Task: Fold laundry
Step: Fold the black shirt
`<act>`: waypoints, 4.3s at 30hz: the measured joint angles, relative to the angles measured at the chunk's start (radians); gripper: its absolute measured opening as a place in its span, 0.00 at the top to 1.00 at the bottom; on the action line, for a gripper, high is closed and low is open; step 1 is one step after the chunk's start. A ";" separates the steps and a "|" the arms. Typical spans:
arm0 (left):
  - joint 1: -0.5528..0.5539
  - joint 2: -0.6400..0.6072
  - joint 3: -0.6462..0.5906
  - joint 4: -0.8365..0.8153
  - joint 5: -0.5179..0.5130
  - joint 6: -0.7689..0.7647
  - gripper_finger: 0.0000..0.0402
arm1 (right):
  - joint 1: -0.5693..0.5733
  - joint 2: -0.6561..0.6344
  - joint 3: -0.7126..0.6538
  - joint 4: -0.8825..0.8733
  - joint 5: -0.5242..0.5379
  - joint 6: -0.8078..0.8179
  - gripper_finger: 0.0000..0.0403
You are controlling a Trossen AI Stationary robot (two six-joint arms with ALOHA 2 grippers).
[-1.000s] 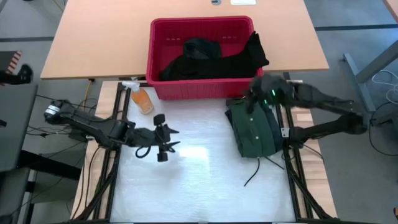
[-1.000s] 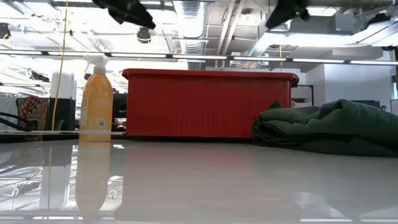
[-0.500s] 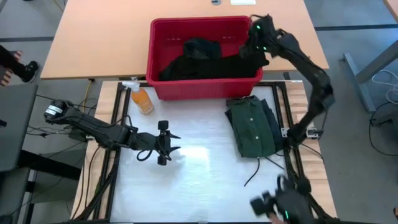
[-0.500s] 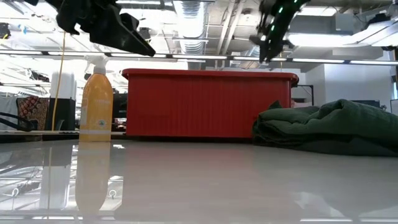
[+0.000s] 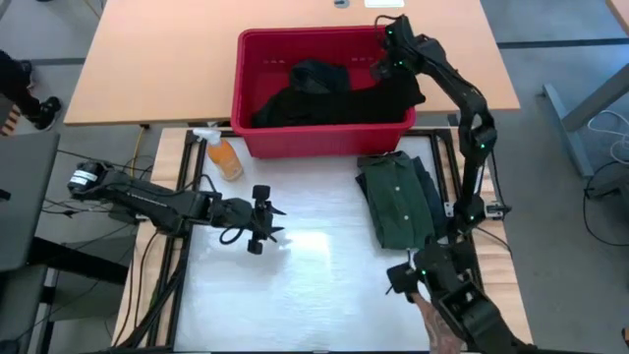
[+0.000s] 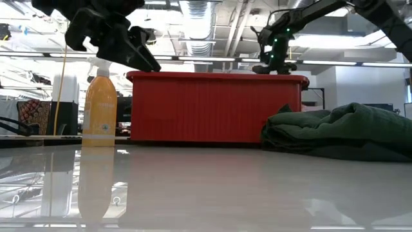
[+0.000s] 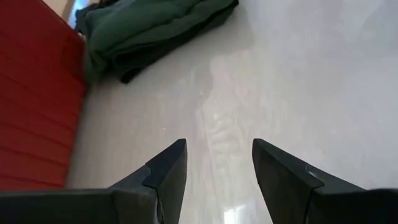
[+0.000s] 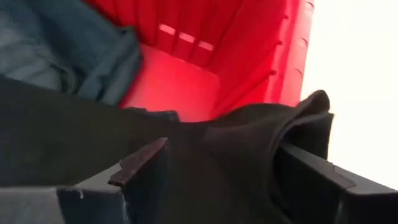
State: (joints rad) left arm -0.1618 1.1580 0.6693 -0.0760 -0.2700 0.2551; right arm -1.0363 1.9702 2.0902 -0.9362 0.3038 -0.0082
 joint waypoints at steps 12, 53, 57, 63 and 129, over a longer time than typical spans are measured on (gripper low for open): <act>0.101 -0.099 0.000 -0.068 0.079 -0.007 0.57 | 0.005 -0.077 0.001 0.077 0.006 -0.019 0.95; 0.085 -0.144 0.000 -0.071 0.107 -0.034 0.57 | -0.039 0.008 -0.007 -0.030 -0.058 0.075 0.37; 0.085 -0.144 0.000 -0.072 0.108 -0.040 0.57 | -0.040 0.014 -0.007 -0.050 -0.069 0.068 0.66; 0.085 -0.144 0.000 -0.071 0.134 -0.035 0.57 | -0.025 -0.022 0.021 -0.015 -0.074 0.042 0.95; -0.449 0.759 0.256 0.998 -0.013 -0.188 0.55 | 1.611 -0.100 -0.559 0.480 -0.218 0.228 0.95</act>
State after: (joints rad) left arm -0.6108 1.9167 0.9248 0.9221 -0.2829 0.0668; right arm 0.5743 1.8706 1.5314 -0.4561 0.0861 0.2199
